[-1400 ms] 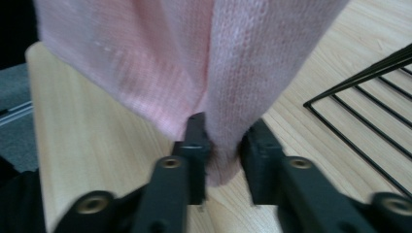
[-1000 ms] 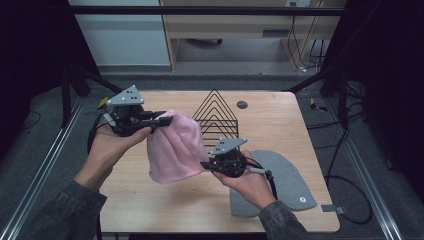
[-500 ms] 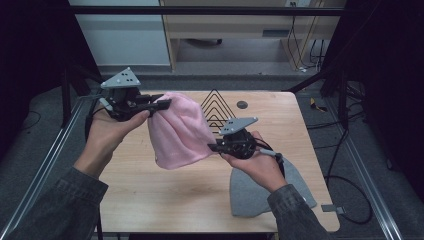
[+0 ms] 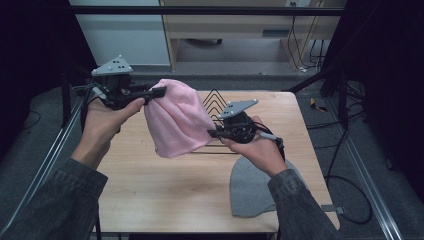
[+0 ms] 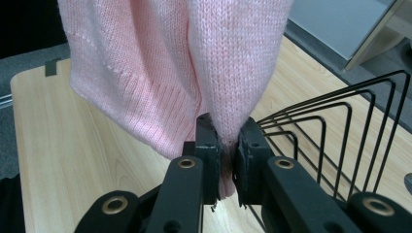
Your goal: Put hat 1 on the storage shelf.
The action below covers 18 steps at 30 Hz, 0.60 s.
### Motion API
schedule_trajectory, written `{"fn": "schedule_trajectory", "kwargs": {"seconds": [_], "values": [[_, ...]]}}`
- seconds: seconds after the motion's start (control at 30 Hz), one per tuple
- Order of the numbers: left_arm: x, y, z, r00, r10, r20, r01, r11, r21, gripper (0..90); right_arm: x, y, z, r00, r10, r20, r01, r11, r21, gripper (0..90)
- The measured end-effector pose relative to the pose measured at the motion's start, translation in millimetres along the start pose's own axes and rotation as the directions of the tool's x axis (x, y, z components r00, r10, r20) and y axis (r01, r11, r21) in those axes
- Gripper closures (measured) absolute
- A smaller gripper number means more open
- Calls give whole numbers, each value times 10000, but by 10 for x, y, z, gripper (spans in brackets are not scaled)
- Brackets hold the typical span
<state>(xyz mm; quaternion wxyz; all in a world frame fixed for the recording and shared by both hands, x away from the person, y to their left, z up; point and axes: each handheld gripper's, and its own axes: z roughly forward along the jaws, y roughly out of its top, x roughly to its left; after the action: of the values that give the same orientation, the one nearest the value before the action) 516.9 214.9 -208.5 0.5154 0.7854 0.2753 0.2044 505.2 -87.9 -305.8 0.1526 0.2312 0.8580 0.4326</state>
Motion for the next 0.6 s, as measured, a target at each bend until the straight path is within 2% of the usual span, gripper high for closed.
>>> {"fn": "schedule_trajectory", "kwargs": {"seconds": [0.23,0.37,0.47,0.6], "values": [[69,150,49,9998,28,-175,-32,9997,-253,754,-89,124,5,9999,-21,159,23,9999,-108,820],[109,307,131,9992,291,-289,-299,9991,-293,753,-176,195,1,9993,64,371,-56,9997,-227,820],[147,402,212,9978,570,-344,-581,9978,-314,753,-266,238,12,9983,99,579,-83,9996,-286,818],[256,482,368,9979,539,-350,-554,9975,-444,753,-444,275,61,9950,413,906,-375,9984,-431,818]]}}
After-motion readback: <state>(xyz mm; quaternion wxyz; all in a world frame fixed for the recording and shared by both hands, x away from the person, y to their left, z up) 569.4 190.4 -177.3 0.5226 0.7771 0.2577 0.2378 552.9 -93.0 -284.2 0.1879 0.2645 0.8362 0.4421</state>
